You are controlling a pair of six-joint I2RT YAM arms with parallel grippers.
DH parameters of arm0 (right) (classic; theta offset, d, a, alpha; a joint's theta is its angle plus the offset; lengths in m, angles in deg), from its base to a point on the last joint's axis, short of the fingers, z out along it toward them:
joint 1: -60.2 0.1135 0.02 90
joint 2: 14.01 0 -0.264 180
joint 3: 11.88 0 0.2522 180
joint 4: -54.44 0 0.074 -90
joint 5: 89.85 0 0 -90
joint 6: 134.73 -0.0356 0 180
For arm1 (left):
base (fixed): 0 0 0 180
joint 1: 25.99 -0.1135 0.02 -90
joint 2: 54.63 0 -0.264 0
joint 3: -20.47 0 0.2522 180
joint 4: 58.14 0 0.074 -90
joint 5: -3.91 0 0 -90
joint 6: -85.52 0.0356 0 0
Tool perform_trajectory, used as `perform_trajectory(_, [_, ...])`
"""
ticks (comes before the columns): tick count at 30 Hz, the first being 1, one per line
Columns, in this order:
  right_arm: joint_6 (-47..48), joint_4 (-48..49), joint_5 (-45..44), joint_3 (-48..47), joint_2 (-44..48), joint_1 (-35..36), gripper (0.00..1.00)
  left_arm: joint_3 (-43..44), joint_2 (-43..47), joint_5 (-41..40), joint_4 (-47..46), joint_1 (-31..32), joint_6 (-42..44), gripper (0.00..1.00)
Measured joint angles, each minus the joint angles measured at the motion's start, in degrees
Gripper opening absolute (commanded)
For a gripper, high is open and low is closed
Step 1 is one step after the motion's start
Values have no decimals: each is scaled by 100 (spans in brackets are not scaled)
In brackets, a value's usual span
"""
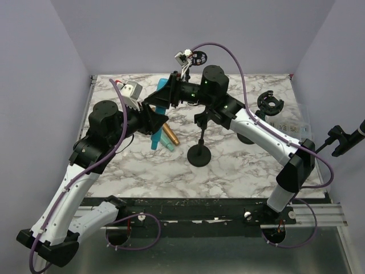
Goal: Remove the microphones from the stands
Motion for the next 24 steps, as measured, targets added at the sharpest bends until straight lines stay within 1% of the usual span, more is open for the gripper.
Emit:
perform_trajectory(2, [55,-83,-24,0,0,9,62,-63,52,-28,-22,0,-9,0])
perform_trajectory(3, [96,-140,-68,0,2,15,75,-98,74,-35,-33,-2,-9,0])
perform_trajectory(5, [260,-306,-260,0,11,24,90,-219,127,-181,-33,-11,-35,0])
perform_trajectory(7, [485,-533,-612,0,52,24,99,-293,173,-299,-33,-35,-55,0])
perform_trajectory(10, [822,-824,-1390,85,254,39,99,-501,260,-612,0,-52,-149,0])
perform_trajectory(13, [1174,-960,-2498,411,780,46,99,-667,293,-986,151,-55,-339,0])
perform_trajectory(16, [1488,-817,-3436,879,1486,39,98,-697,144,-1445,496,-118,-730,0])
perform_trajectory(19, [1784,-433,-4052,1399,2221,35,98,-772,-133,-1613,664,-361,-1126,0])
perform_trajectory(23, [2059,59,-4564,1893,2900,35,98,-1231,-428,-1486,597,-769,-1749,0])
perform_trajectory(24, [2109,151,-4664,1989,3008,37,98,-1471,-516,-1390,481,-925,-1996,0])
